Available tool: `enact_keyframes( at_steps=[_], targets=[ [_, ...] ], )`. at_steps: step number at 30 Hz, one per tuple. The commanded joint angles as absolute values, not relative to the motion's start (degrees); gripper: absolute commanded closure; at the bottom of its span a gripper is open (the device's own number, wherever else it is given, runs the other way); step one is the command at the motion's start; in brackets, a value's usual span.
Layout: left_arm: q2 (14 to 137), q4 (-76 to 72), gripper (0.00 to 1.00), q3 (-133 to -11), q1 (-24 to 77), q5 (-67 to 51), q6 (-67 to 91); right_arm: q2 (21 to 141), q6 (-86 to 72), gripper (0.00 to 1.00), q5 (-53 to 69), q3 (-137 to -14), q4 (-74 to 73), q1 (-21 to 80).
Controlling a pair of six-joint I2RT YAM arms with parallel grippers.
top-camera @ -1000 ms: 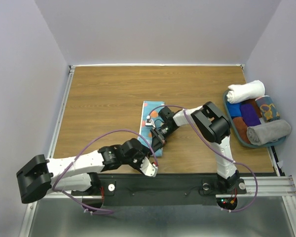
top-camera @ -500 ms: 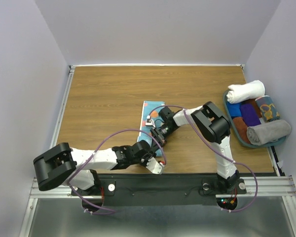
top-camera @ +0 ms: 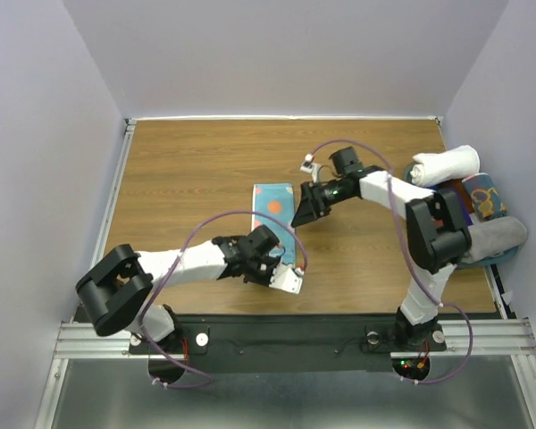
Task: Roll the towels
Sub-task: Roll the towel
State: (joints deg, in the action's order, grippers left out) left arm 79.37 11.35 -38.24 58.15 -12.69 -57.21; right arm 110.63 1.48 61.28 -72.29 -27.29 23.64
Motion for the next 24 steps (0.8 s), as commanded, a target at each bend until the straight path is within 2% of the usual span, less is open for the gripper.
enact_keyframes(
  at_steps=[1, 3, 10, 15, 21, 24],
  targets=[
    [84.1, 24.4, 0.87, -44.8, 52.0, -25.5, -56.1, 99.2, 3.9, 0.07, 54.2, -73.7, -29.9, 19.8],
    [88.0, 29.2, 0.86, -49.4, 48.8, -30.4, -56.3, 93.3, 6.8, 0.00, 49.6, -73.0, -32.4, 18.8],
    [101.7, 42.4, 0.81, -60.8, 43.4, -43.1, -59.0, 82.0, 20.2, 0.00, 39.2, -69.7, -42.4, 18.9],
    [112.1, 52.4, 0.80, -69.1, 38.0, -49.6, -63.1, 76.5, 24.2, 0.00, 36.3, -66.5, -45.8, 22.1],
    [123.2, 62.3, 0.80, -77.8, 31.9, -51.6, -68.6, 75.3, 27.2, 0.09, 33.2, -63.7, -44.0, 26.4],
    [126.4, 63.9, 0.80, -81.1, 29.9, -51.5, -68.2, 76.5, 27.1, 0.10, 29.9, -63.8, -41.6, 32.4]
  ],
)
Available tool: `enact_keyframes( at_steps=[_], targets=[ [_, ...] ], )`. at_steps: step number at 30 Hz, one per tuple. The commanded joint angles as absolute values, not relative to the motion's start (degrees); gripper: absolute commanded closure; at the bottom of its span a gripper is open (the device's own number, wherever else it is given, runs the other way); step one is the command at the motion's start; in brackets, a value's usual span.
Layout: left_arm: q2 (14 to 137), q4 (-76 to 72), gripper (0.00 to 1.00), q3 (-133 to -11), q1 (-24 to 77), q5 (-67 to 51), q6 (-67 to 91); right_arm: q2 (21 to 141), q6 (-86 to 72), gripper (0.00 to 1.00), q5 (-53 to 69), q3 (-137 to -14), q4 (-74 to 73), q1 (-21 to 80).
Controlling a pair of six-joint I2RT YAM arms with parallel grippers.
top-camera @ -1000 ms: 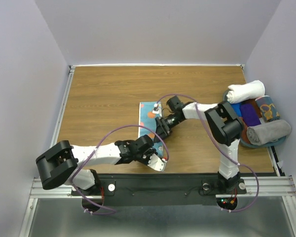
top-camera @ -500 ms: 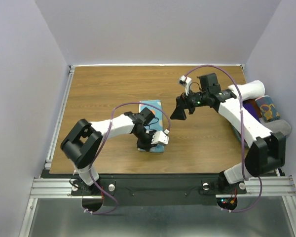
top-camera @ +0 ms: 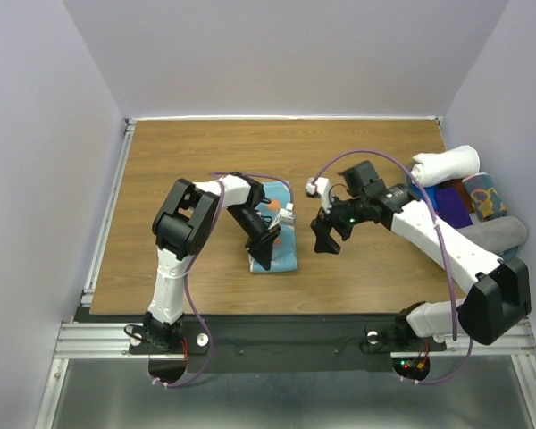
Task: Roll the towels
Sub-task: Roll the towel
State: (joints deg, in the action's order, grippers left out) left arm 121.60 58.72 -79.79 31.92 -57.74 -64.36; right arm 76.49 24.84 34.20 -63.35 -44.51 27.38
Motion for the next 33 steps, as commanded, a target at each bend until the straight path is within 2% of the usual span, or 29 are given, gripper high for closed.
enact_keyframes(
  at_steps=[1, 8, 10, 17, 20, 21, 22, 26, 27, 28, 29, 33],
  targets=[
    [126.9, 63.9, 0.80, -81.6, 29.0, -51.2, -68.2, 76.9, 27.0, 0.11, 26.1, -63.5, -40.6, 37.0],
    [130.5, 63.9, 0.80, -86.3, 27.9, -50.1, -66.9, 81.0, 27.5, 0.14, 9.5, -57.1, -22.8, 52.2],
    [131.3, 63.9, 0.80, -87.1, 27.6, -50.3, -66.8, 84.9, 28.7, 0.18, 6.9, -57.2, -19.3, 54.8],
    [133.2, 63.9, 0.80, -88.6, 27.1, -49.0, -66.8, 94.5, 30.8, 0.23, 5.4, -56.1, -10.7, 60.0],
    [133.3, 63.9, 0.80, -89.3, 26.5, -49.0, -66.9, 96.5, 31.2, 0.39, 4.3, -55.2, -10.1, 60.7],
    [133.3, 63.9, 0.80, -89.6, 26.4, -49.0, -66.9, 96.9, 31.2, 0.47, 4.0, -54.8, -9.8, 60.7],
    [133.4, 63.9, 0.80, -89.9, 26.2, -49.0, -67.0, 97.3, 31.3, 0.63, 4.0, -53.5, -9.5, 60.7],
    [133.2, 63.1, 0.75, -92.1, 25.3, -49.7, -66.9, 97.2, 29.0, 0.90, 7.5, -49.9, -9.8, 60.6],
    [132.8, 62.4, 0.66, -92.4, 25.1, -50.5, -66.5, 97.0, 28.5, 0.94, 8.9, -49.2, -10.3, 60.5],
    [131.8, 60.8, 0.62, -92.7, 25.1, -50.8, -65.5, 96.5, 26.7, 0.99, 12.4, -48.0, -11.2, 59.5],
    [131.3, 60.3, 0.56, -93.3, 25.1, -51.1, -65.0, 96.2, 25.6, 0.99, 14.6, -47.6, -11.8, 58.8],
    [128.6, 61.8, 0.44, -95.9, 24.6, -51.2, -66.2, 94.4, 22.7, 0.99, 24.1, -47.4, -17.8, 54.0]
  ],
)
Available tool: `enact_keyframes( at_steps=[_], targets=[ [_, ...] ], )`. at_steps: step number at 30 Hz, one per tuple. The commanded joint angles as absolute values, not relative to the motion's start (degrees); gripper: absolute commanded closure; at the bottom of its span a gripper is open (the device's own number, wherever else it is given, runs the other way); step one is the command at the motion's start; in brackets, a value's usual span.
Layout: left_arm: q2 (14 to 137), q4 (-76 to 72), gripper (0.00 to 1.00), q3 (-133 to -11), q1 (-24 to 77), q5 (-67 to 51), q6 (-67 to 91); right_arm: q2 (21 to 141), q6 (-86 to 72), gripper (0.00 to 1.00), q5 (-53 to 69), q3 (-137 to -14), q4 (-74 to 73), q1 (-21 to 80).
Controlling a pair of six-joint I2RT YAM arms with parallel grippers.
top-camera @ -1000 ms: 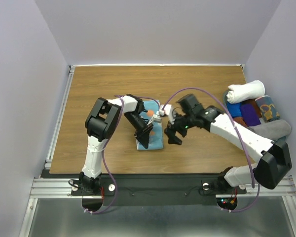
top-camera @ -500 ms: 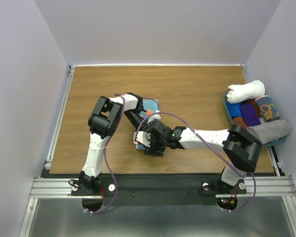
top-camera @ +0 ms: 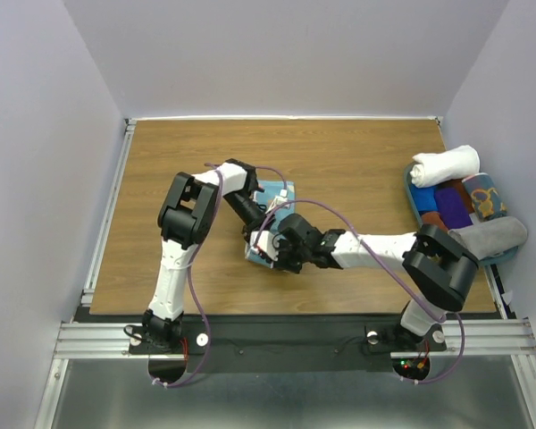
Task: Roll the towels
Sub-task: Roll the towel
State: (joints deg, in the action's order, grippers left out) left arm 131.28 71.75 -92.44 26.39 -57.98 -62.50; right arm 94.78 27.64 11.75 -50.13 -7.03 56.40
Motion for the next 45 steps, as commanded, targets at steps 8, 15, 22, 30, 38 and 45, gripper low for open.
enact_keyframes(
  at_steps=[8, 15, 22, 30, 38, 45],
  targets=[
    [115.9, 61.1, 0.25, -92.3, 16.2, -49.5, -68.5, 96.5, 22.9, 0.99, 39.5, -53.3, -27.7, 42.8],
    [94.3, 42.0, 0.23, -70.6, 10.2, -44.7, -62.9, 106.3, 19.8, 0.99, 51.7, -61.3, -32.1, 40.3],
    [62.2, 17.0, 0.16, -41.2, 28.0, -27.1, -61.4, 121.3, 24.7, 0.99, 66.2, -71.4, -45.7, 35.4],
    [60.2, 4.3, 0.14, -29.9, 49.3, -13.2, -59.4, 128.1, 27.1, 0.98, 68.7, -76.6, -52.0, 33.7],
    [69.4, -3.1, 0.17, -30.6, 57.8, -7.7, -58.0, 132.1, 28.8, 0.95, 69.5, -80.0, -55.6, 33.3],
    [76.9, -2.3, 0.49, -31.9, 58.2, -5.9, -55.7, 131.3, 28.9, 0.89, 69.5, -80.8, -56.7, 31.7]
  ],
)
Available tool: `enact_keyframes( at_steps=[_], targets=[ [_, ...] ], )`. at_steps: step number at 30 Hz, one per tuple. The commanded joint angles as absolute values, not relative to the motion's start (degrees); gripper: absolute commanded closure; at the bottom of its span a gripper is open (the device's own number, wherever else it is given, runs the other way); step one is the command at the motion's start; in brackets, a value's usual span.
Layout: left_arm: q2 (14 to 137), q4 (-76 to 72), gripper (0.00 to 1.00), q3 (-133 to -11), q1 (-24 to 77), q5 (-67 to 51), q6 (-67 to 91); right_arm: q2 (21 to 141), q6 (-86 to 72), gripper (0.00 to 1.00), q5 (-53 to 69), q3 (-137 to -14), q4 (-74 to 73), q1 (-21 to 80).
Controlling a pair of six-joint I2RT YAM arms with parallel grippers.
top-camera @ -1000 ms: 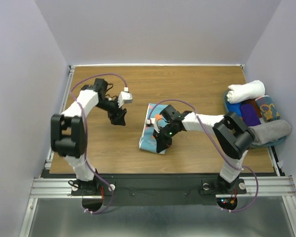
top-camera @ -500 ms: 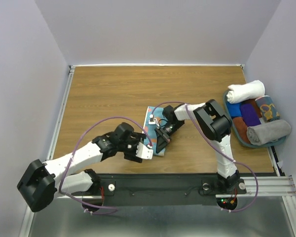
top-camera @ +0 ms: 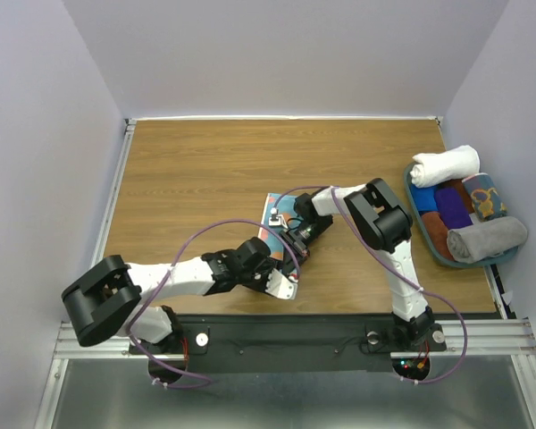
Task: Roll the towels
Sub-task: Roll the towel
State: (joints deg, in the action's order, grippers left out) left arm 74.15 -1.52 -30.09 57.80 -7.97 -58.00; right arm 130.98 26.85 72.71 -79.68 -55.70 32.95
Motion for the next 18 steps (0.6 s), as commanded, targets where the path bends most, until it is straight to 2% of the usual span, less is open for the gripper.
enact_keyframes(
  at_steps=[1, 2, 3, 5, 8, 9, 12, 13, 15, 18],
  targets=[
    [77.3, -1.9, 0.55, -32.0, 58.1, -5.7, -55.3, 131.0, 28.7, 0.88, 69.3, -80.8, -56.8, 31.5],
    [77.3, -1.0, 0.61, -32.1, 58.1, -5.7, -54.8, 130.6, 28.3, 0.87, 68.7, -80.8, -56.7, 31.1],
    [77.3, -0.3, 0.75, -32.3, 58.0, -6.2, -54.1, 130.2, 28.0, 0.85, 68.6, -80.6, -56.8, 30.7],
    [77.2, 2.9, 0.87, -33.0, 57.6, -8.4, -52.7, 128.4, 27.3, 0.81, 67.8, -80.4, -56.6, 29.5],
    [78.0, 7.4, 0.95, -34.7, 56.8, -11.0, -50.3, 125.8, 26.0, 0.72, 67.2, -80.7, -56.4, 27.1],
    [78.9, 8.7, 0.96, -35.4, 56.3, -13.7, -49.8, 124.8, 25.8, 0.68, 67.1, -80.8, -56.4, 26.6],
    [81.5, 14.2, 0.97, -38.9, 52.5, -21.7, -48.5, 120.8, 24.8, 0.43, 65.3, -81.6, -56.0, 24.7],
    [82.2, 15.5, 0.97, -39.8, 51.3, -23.8, -48.6, 119.7, 24.3, 0.31, 64.9, -81.7, -55.7, 24.2],
    [83.7, 18.9, 0.97, -42.3, 47.2, -29.4, -49.4, 116.0, 21.7, 0.26, 63.5, -81.6, -53.5, 22.5],
    [88.1, 23.5, 0.97, -46.5, 42.3, -35.6, -51.5, 109.4, 17.3, 0.25, 58.8, -79.6, -48.2, 20.7]
  ],
)
